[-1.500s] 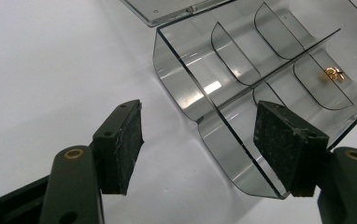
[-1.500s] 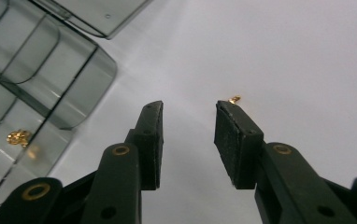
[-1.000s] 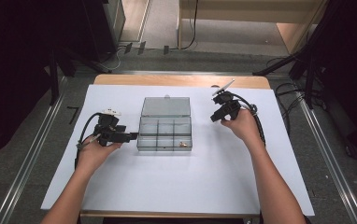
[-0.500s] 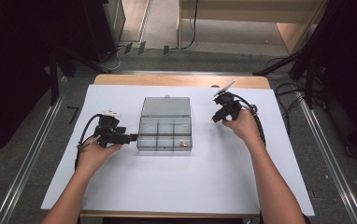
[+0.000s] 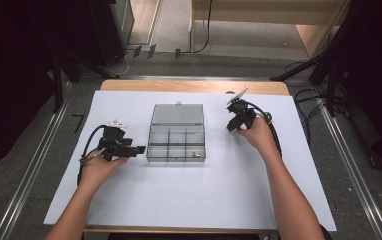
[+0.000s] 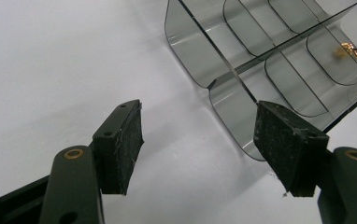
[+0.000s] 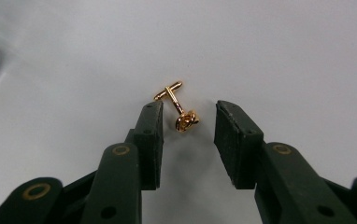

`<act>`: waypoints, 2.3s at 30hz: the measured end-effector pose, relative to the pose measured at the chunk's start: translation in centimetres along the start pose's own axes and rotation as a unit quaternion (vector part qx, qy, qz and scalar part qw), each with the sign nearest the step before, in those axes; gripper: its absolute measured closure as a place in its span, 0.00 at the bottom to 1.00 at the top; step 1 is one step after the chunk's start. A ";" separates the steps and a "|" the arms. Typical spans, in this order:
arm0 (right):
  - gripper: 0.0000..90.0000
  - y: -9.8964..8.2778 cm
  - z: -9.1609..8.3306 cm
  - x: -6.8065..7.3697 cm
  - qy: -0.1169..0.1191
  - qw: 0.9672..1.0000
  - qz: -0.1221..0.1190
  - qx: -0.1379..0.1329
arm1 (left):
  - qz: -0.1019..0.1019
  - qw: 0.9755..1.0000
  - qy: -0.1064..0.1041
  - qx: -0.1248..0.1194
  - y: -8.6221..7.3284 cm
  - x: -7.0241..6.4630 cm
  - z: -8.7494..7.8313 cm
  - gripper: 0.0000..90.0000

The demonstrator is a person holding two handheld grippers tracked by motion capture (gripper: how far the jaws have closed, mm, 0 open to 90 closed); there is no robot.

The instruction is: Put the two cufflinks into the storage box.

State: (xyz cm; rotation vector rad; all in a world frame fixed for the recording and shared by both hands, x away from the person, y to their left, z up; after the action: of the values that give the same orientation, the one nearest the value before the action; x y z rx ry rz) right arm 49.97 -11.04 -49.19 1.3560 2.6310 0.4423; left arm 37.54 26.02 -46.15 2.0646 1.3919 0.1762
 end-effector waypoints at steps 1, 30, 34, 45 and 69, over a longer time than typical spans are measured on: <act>0.72 0.1 0.1 0.0 -0.001 1.000 0.001 -0.001 | 0.000 1.000 0.000 0.001 -0.1 0.1 0.0 0.38; 0.89 0.0 -0.5 0.4 0.001 1.000 0.009 -0.005 | -0.003 1.000 0.002 0.002 -0.1 0.2 0.0 0.38; 0.89 -0.1 -0.9 0.6 0.007 1.000 0.005 -0.010 | -0.004 1.000 0.001 0.002 -0.1 0.2 0.1 0.38; 0.89 -0.3 -1.8 1.6 0.020 1.000 0.005 -0.016 | -0.004 1.000 -0.001 -0.003 0.5 0.4 0.0 0.38; 0.89 -2.1 -4.0 4.5 0.049 0.998 -0.004 -0.033 | -0.009 1.000 -0.020 0.010 1.6 0.5 0.6 0.38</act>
State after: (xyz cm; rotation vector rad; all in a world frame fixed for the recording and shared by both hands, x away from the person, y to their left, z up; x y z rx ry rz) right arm 44.60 -9.29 -46.05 1.3357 2.6715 0.6047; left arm 39.26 25.81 -45.85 2.0595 1.3925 0.1142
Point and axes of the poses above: each handheld gripper's, and its own axes: z roughly forward along the jaws, y roughly out of its top, x roughly to its left, the point moved 5 cm from there along z, roughly forward along the jaws, and after that the axes turned 5 degrees about -z, right-handed, at the moved point
